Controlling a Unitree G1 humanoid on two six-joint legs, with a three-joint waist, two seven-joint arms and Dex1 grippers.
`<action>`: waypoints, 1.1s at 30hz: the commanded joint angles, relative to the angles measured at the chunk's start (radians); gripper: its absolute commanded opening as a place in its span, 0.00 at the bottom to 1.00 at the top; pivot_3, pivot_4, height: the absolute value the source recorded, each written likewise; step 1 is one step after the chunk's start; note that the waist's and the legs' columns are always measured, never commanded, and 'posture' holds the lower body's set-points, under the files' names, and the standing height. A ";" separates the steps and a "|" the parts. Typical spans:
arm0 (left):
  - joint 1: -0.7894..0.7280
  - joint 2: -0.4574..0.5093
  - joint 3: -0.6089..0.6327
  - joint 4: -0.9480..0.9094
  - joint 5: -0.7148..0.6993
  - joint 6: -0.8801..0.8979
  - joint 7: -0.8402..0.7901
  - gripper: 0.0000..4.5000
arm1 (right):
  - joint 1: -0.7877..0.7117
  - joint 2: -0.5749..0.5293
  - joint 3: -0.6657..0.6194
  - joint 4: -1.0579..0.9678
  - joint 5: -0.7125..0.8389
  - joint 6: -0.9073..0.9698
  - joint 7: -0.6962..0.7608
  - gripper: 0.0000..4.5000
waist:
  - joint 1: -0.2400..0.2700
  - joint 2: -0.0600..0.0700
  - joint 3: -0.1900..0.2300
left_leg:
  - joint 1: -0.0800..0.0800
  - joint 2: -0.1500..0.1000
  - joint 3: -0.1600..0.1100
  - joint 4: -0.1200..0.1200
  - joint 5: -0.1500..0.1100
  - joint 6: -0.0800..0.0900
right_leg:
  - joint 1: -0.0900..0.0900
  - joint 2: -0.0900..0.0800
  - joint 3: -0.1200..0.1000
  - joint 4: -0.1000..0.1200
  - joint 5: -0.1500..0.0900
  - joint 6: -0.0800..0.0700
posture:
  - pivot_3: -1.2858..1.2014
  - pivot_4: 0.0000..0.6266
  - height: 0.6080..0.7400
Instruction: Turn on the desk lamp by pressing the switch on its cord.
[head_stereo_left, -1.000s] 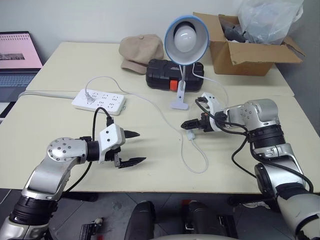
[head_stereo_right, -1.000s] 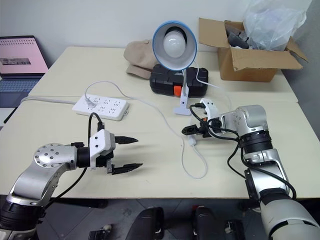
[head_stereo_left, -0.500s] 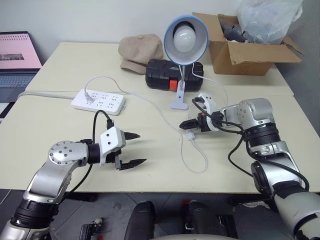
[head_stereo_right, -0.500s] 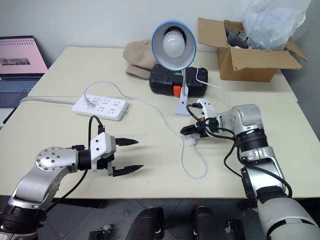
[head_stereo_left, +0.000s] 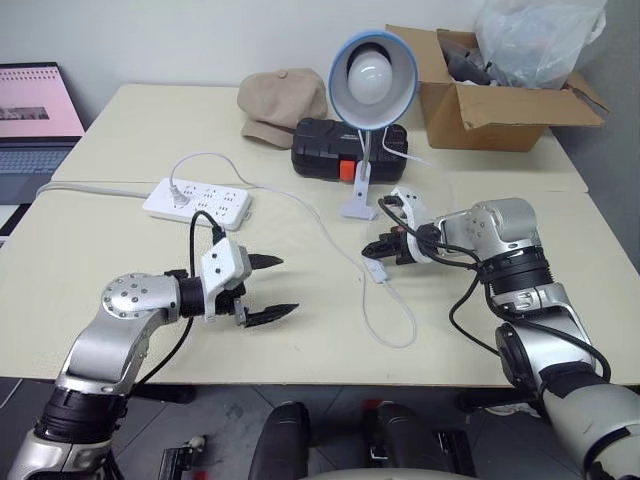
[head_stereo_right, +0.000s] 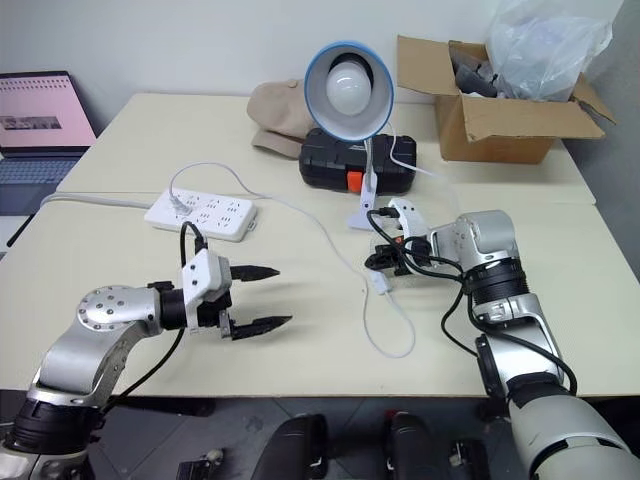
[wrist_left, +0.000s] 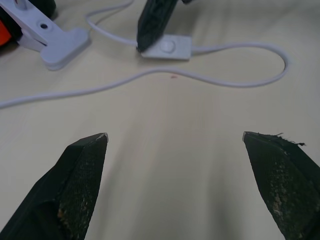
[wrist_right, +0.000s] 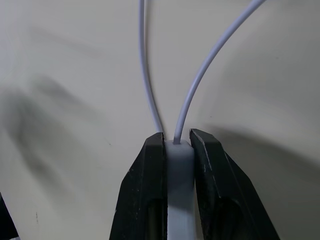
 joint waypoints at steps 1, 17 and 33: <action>-0.053 -0.007 0.032 -0.022 -0.065 0.064 0.007 1.00 | -0.011 -0.015 -0.055 -0.065 0.024 -0.010 0.009 0.08 | 0.000 0.000 0.000 | 0.000 0.000 0.000 0.000 0.000 0.000 | 0.000 0.000 0.000 0.000 0.000 0.000 | 0.52 0.24 1.00; -0.309 -0.223 -0.007 0.020 -0.424 0.521 0.058 1.00 | 0.215 -0.088 -0.232 -0.601 0.343 -0.121 0.228 0.08 | -0.007 0.000 0.000 | 0.001 -0.001 -0.002 0.001 0.000 0.000 | 0.003 0.000 -0.001 -0.001 0.000 0.001 | 0.52 0.24 1.00; -0.353 -0.353 -0.019 0.076 -0.477 0.589 0.092 1.00 | 0.235 -0.124 -0.199 -0.684 0.440 -0.110 0.201 0.08 | -0.012 0.000 0.000 | 0.001 -0.001 -0.004 0.001 0.000 0.000 | 0.004 0.001 -0.001 -0.001 0.000 0.001 | 0.52 0.24 1.00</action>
